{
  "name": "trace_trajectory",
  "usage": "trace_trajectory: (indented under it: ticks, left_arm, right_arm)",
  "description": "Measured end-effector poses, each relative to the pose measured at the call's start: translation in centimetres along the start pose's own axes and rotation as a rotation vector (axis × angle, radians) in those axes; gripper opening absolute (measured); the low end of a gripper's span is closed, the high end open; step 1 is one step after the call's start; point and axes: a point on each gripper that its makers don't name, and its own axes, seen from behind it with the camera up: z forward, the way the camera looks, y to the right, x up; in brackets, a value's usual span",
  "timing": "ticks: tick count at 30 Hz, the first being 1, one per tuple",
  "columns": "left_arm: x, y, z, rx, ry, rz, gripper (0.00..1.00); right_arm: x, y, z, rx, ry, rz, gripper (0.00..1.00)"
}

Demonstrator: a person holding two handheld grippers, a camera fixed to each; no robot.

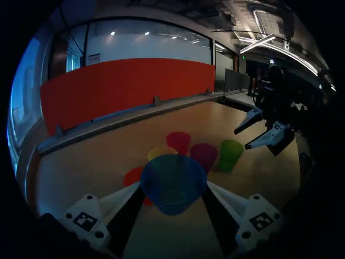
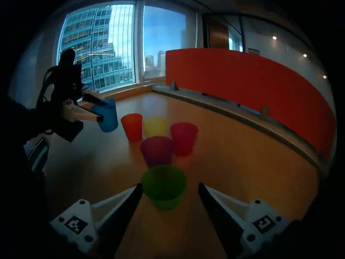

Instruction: Pour water

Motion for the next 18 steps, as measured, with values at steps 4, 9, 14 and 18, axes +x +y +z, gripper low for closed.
trace_trajectory:
  ticks: [4,9,14,18]
  left_arm:
    - [1.5,0.1,-0.6,-0.002,0.058,0.007,0.85]
    - [3.5,0.2,-1.4,0.002,0.121,0.015,0.86]
    - [5.5,0.3,-2.1,0.009,0.179,0.018,0.85]
    - [6.8,0.4,-2.8,0.013,0.221,0.016,0.86]
  right_arm:
    - [-0.7,-0.1,0.3,0.004,-0.017,-0.005,1.00]
    - [-1.4,-0.2,0.6,0.006,-0.037,-0.015,1.00]
    - [-2.0,-0.3,1.1,0.008,-0.051,-0.017,1.00]
    - [-2.4,-0.4,1.6,0.011,-0.061,-0.020,1.00]
